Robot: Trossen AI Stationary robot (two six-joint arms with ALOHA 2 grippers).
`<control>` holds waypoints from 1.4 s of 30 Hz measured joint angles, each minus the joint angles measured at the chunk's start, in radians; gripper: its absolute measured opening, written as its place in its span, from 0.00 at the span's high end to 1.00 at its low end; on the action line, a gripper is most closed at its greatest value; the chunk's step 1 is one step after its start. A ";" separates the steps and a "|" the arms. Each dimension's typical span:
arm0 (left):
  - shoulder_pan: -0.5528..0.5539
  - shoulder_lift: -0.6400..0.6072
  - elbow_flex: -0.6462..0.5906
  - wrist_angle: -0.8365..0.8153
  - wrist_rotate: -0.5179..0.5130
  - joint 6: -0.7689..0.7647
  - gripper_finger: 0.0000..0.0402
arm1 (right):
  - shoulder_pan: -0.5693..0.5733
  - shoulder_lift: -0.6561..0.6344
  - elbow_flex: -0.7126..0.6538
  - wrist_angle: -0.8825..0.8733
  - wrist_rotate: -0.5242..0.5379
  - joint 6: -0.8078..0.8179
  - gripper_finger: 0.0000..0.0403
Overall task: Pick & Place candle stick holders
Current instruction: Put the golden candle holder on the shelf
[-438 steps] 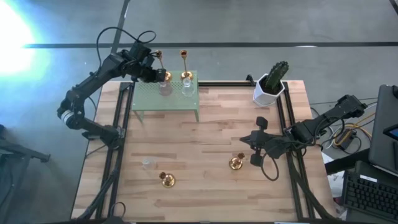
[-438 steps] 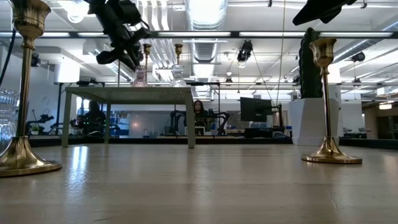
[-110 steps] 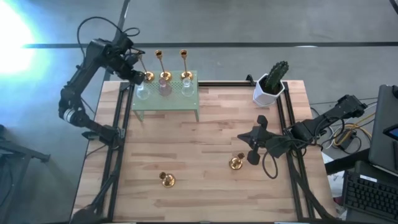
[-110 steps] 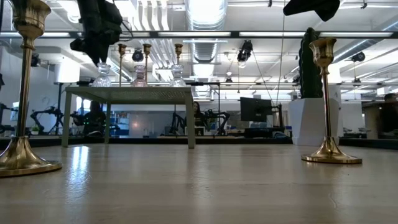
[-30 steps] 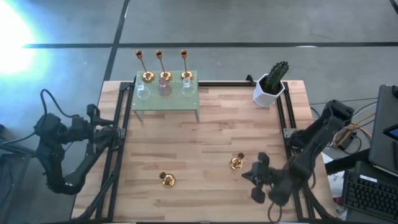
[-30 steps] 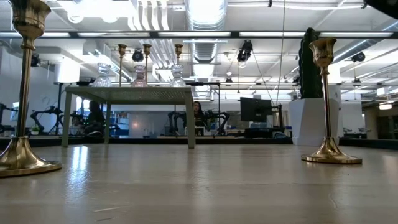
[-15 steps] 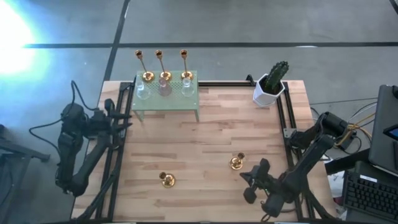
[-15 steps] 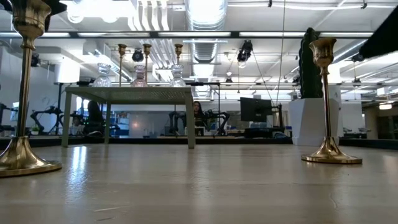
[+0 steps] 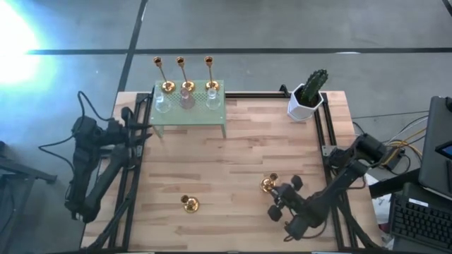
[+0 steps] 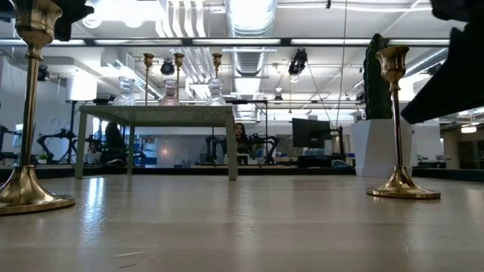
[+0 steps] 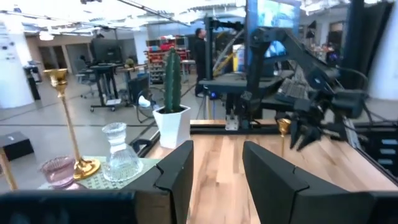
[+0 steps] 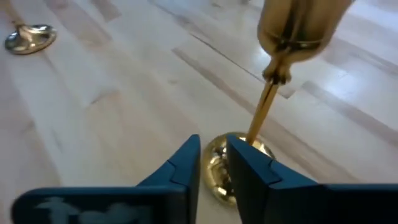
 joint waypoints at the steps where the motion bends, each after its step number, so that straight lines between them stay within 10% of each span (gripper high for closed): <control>1: 0.000 0.000 -0.016 0.026 -0.013 -0.018 0.64 | -0.009 0.003 0.000 0.000 0.000 -0.003 0.79; 23: -0.107 0.068 -0.176 0.412 -0.113 -0.174 0.64 | -0.055 -0.024 0.000 -0.002 -0.071 0.008 0.65; 42: -0.598 0.350 -0.142 0.531 -0.483 0.016 0.64 | -0.051 -0.058 -0.042 -0.122 0.048 0.148 0.65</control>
